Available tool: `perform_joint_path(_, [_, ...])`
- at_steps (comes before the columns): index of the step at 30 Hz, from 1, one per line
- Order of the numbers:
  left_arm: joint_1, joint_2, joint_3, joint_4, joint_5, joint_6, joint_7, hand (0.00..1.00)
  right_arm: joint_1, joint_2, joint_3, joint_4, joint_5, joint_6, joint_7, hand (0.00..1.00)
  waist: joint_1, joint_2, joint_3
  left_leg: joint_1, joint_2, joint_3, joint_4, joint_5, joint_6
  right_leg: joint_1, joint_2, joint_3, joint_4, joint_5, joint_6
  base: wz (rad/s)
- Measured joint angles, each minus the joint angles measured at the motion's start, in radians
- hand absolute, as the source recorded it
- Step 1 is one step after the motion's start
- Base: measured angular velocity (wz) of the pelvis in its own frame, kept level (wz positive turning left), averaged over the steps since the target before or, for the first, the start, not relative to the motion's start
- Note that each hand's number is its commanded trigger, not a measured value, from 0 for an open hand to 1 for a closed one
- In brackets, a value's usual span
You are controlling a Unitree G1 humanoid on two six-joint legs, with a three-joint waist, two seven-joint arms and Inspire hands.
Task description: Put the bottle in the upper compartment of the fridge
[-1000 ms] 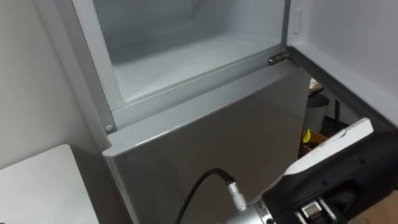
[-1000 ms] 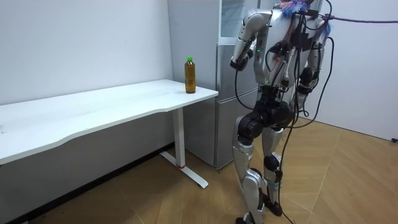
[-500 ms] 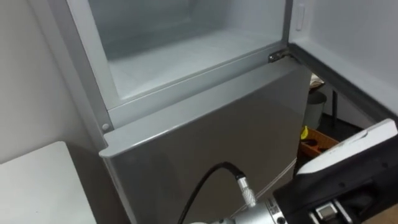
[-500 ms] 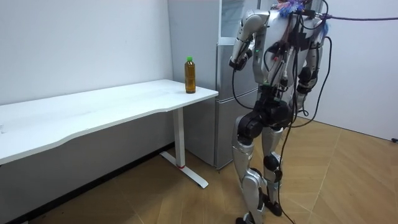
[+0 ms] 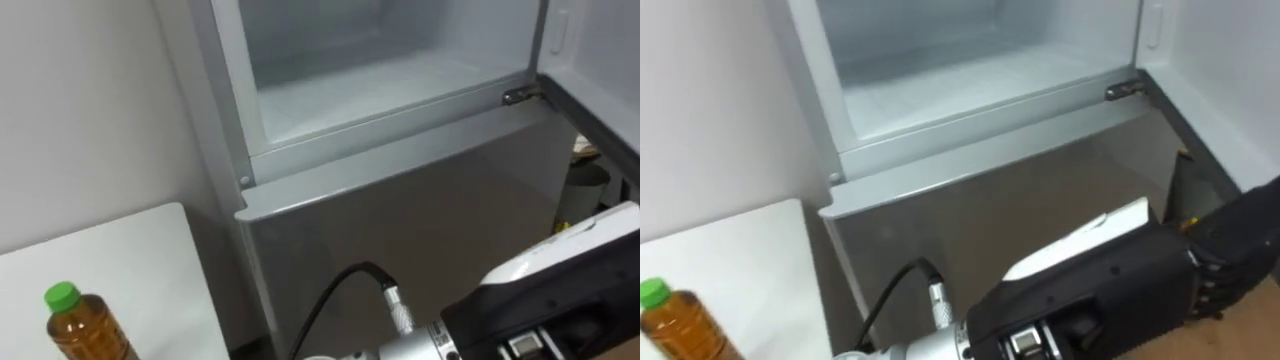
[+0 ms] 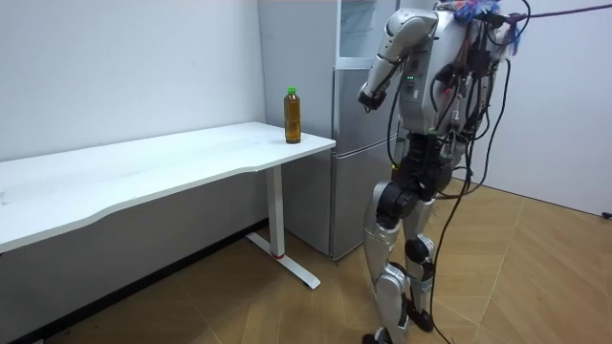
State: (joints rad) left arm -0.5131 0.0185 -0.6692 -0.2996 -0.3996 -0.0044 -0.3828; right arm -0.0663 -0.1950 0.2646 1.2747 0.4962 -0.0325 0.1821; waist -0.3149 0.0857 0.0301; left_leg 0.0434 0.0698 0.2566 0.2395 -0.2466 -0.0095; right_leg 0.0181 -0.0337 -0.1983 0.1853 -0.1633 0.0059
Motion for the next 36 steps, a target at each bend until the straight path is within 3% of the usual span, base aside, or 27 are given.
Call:
perform_joint_path(8, [0.014, 0.012, 0.000, 0.000, 0.001, 0.021, -0.001, 0.00, -0.015, 0.008, 0.031, -0.001, -0.002, 0.003, -0.004, 0.00, 0.058, -0.001, -0.0011, -0.015, -0.015, -0.058, -0.005, 0.013, 0.004, 0.019, -0.011, -0.049, 0.001, -0.004, 0.005, 0.23])
perform_joint_path(12, [0.018, 0.026, 0.001, 0.000, 0.002, 0.029, -0.002, 0.00, -0.032, 0.010, 0.044, 0.004, -0.033, 0.003, -0.005, 0.00, 0.082, -0.006, -0.0031, -0.015, -0.015, -0.070, -0.007, 0.014, 0.002, 0.021, -0.009, -0.053, 0.000, -0.004, 0.005, 0.06])
perform_joint_path(18, [0.019, 0.030, 0.003, 0.000, 0.013, 0.029, -0.023, 0.00, -0.041, 0.030, 0.048, 0.014, -0.065, 0.003, -0.002, 0.00, 0.079, -0.011, -0.0023, 0.002, -0.014, -0.067, -0.008, 0.014, 0.002, 0.037, -0.009, -0.050, 0.000, -0.004, 0.005, -0.01])
perform_joint_path(36, [0.018, 0.028, 0.003, -0.001, 0.040, 0.026, -0.036, 0.00, -0.032, 0.021, 0.048, 0.048, -0.065, -0.001, 0.013, 0.00, 0.064, -0.005, -0.0065, 0.008, -0.014, -0.050, -0.002, 0.014, 0.003, 0.038, -0.005, -0.026, -0.002, -0.003, 0.004, -0.02])
